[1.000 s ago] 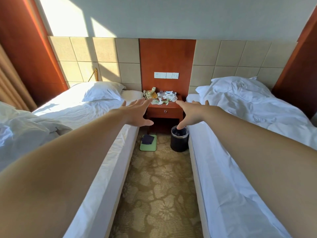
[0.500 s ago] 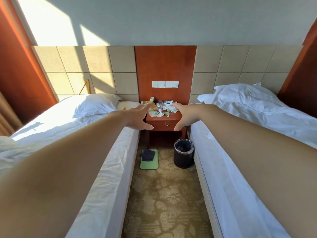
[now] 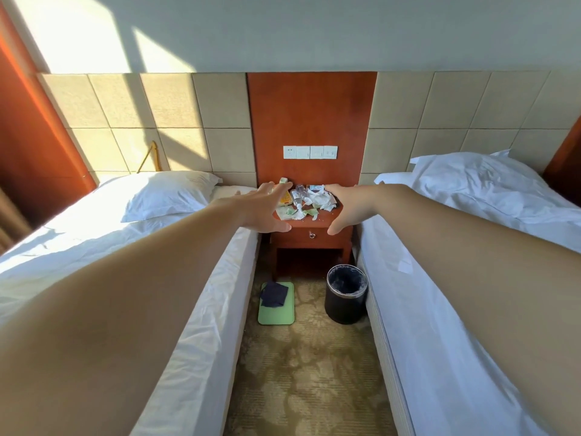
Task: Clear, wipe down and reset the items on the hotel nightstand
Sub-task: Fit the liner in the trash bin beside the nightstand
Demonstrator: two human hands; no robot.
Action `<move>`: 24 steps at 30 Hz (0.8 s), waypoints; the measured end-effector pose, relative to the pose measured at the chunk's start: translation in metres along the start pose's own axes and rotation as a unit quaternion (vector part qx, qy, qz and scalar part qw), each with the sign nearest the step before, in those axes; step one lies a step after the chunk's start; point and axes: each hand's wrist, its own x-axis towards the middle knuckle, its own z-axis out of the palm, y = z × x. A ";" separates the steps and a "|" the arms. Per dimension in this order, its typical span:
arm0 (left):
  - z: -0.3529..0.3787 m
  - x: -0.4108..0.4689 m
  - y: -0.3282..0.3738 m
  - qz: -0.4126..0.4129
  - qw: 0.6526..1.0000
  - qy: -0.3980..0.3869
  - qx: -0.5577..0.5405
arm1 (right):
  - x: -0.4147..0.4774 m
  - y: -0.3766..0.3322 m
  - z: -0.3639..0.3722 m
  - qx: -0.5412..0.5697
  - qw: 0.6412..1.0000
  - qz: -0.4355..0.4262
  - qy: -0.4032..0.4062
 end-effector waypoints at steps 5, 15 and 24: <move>-0.014 0.068 0.003 -0.025 0.998 0.031 0.057 | 0.063 0.038 -0.028 -0.028 1.000 -0.003 0.008; -0.018 0.188 0.008 -0.047 0.998 0.016 0.027 | 0.161 0.109 -0.056 -0.031 0.999 -0.012 0.001; -0.012 0.271 -0.009 -0.046 0.998 -0.014 0.034 | 0.244 0.138 -0.057 -0.002 0.999 -0.019 -0.032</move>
